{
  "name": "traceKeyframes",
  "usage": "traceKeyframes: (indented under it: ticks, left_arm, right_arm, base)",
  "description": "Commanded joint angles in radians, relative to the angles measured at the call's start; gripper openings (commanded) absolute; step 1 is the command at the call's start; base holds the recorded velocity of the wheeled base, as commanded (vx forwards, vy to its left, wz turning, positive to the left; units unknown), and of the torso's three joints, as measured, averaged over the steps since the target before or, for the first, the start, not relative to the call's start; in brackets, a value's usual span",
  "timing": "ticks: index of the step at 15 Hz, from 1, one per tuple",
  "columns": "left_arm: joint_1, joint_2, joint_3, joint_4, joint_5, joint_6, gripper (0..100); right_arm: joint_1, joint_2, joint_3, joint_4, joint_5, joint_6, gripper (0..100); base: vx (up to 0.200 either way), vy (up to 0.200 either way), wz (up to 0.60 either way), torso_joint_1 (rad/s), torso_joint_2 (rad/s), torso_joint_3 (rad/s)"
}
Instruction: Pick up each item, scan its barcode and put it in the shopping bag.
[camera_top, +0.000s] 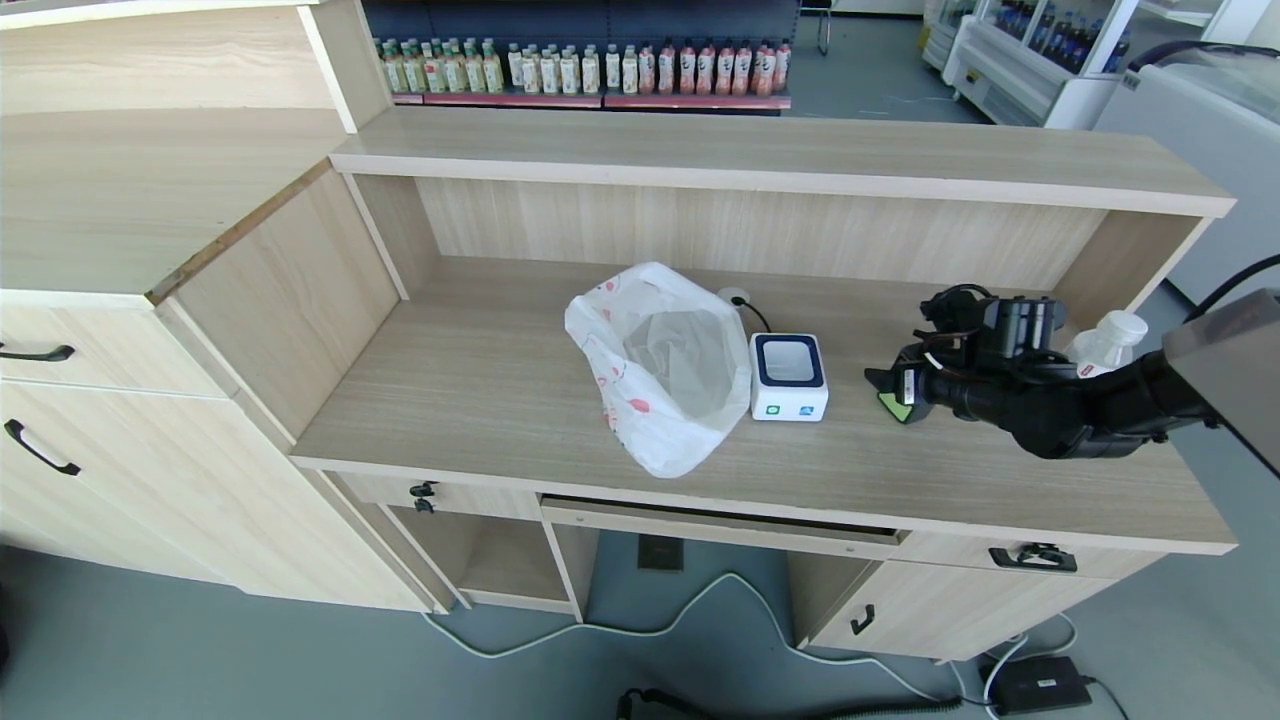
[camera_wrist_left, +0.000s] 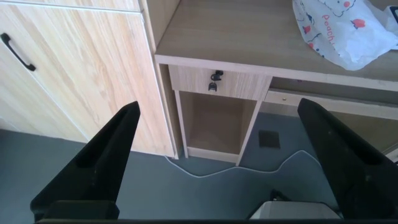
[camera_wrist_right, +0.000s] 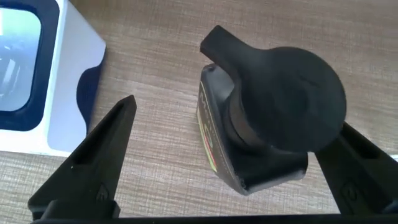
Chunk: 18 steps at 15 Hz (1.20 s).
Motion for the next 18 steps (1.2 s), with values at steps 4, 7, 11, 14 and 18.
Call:
traceKeyframes:
  ticks: [4,7,11,14,18]
  left_arm:
    - [0.0,0.0,0.0,0.001,0.001,0.0,100]
    - [0.0,0.0,0.0,0.0,0.001,0.0,100]
    - [0.0,0.0,0.0,0.001,0.001,0.0,100]
    - [0.0,0.0,0.0,0.001,0.001,0.0,100]
    - [0.0,0.0,0.0,0.0,0.001,0.0,100]
  right_arm:
    - [0.008,0.049,-0.046,-0.001,-0.001,-0.039,100]
    - [0.02,0.063,-0.061,-0.001,-0.003,-0.041,0]
    - [0.047,0.081,-0.117,-0.002,-0.003,-0.042,0]
    - [0.047,0.063,-0.106,-0.002,-0.004,-0.102,0]
    - [0.008,-0.256,0.265,-0.103,-0.004,-0.232,0]
  base:
    - [0.0,0.0,0.0,0.0,0.0,0.0]
    - [0.0,0.0,0.0,0.0,0.0,0.0]
    - [0.0,0.0,0.0,0.0,0.0,0.0]
    - [0.0,0.0,0.0,0.0,0.0,0.0]
    - [0.0,0.0,0.0,0.0,0.0,0.0]
